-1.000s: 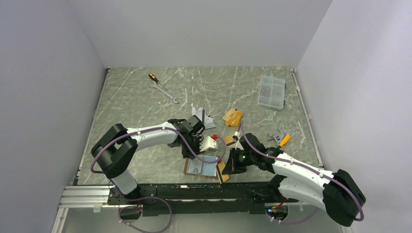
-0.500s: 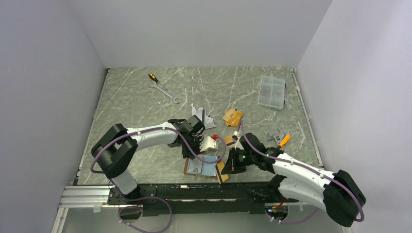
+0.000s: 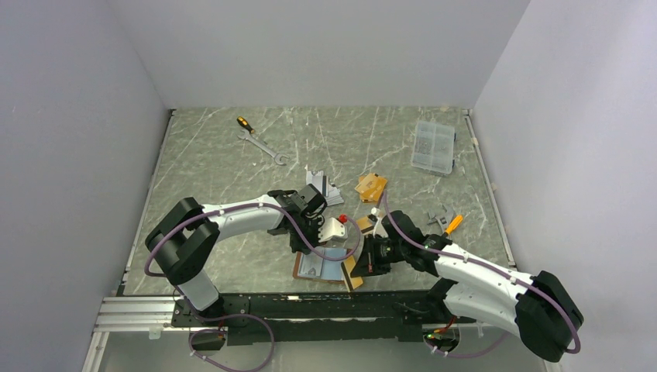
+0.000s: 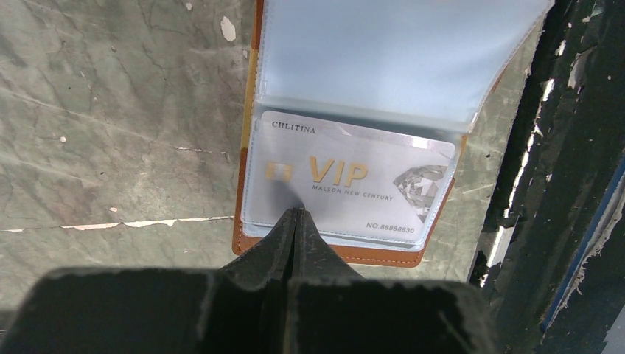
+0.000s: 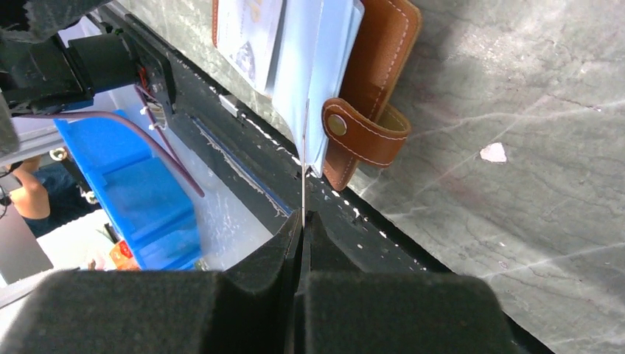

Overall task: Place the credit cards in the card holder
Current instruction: Turn over the card slot in the card holder.

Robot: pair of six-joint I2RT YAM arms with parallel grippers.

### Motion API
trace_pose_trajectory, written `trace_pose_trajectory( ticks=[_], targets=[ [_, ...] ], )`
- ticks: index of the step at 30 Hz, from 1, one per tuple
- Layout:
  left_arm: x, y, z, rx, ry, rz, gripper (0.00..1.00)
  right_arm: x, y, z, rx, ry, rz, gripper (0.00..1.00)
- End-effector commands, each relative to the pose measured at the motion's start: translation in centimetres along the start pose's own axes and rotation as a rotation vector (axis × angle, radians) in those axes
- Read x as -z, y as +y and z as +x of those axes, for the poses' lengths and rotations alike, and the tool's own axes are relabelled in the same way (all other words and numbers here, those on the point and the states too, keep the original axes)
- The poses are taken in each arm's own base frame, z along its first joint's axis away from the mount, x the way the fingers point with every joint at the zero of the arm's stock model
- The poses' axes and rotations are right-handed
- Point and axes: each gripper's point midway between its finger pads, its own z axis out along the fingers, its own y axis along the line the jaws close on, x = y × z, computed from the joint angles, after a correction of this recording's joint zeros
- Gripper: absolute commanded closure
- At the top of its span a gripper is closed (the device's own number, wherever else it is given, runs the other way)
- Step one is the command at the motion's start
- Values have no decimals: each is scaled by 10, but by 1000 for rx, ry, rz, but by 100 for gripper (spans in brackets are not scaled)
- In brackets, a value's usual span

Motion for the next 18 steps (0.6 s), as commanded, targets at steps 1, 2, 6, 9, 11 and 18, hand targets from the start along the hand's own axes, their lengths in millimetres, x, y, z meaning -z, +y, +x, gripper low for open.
trace_pose_trajectory(
  ticks=[1, 2, 6, 9, 11, 18],
  targets=[
    [0, 4, 1, -21, 17, -16, 98, 4, 32, -16, 73, -31, -94, 100],
    [1, 5, 1, -20, 16, -18, 98, 4, 34, -17, 77, -32, -101, 100],
    [5, 6, 0, -5, 1, -12, 99, 2, 39, -22, 88, -33, -113, 100],
    [11, 11, -1, 15, -19, -11, 99, -3, 41, -25, 93, -27, -115, 100],
    [16, 14, -1, 27, -32, -12, 99, -7, 42, -29, 95, -24, -115, 100],
    [35, 22, 1, 48, -87, -27, 99, -17, 54, -42, 113, -13, -139, 100]
  ],
)
